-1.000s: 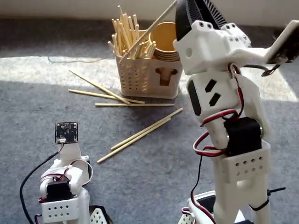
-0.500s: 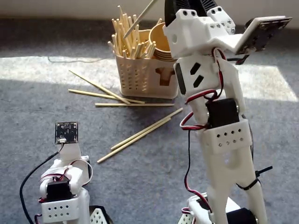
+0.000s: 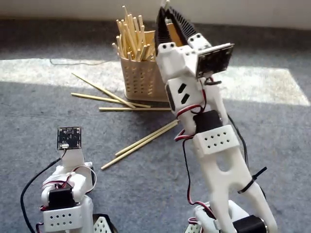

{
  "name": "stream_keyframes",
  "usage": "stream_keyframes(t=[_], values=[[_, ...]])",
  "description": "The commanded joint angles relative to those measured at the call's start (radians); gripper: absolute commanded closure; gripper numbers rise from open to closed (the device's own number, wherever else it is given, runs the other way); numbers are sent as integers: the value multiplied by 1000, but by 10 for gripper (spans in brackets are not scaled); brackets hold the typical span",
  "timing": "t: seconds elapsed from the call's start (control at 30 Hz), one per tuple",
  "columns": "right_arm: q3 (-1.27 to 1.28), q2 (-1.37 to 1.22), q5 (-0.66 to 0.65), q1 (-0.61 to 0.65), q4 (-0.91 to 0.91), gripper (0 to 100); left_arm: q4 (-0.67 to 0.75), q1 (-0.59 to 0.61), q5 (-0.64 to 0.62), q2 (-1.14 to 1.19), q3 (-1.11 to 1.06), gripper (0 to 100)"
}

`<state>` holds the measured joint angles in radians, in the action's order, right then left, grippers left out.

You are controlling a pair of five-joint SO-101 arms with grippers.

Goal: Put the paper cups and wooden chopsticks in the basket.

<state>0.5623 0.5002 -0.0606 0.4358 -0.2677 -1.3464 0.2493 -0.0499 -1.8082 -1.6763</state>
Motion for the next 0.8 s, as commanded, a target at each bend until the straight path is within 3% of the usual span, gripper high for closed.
stream_keyframes(t=[0.0, 0.4, 0.77], values=[[48, 7, -43, 53, -31, 993, -3, 5, 5, -8, -19, 993], [249, 4, -178, 142, -30, 993, -3, 5, 5, -8, -19, 993], [272, 4, -180, 137, -30, 970, -3, 5, 5, -8, -19, 993]])
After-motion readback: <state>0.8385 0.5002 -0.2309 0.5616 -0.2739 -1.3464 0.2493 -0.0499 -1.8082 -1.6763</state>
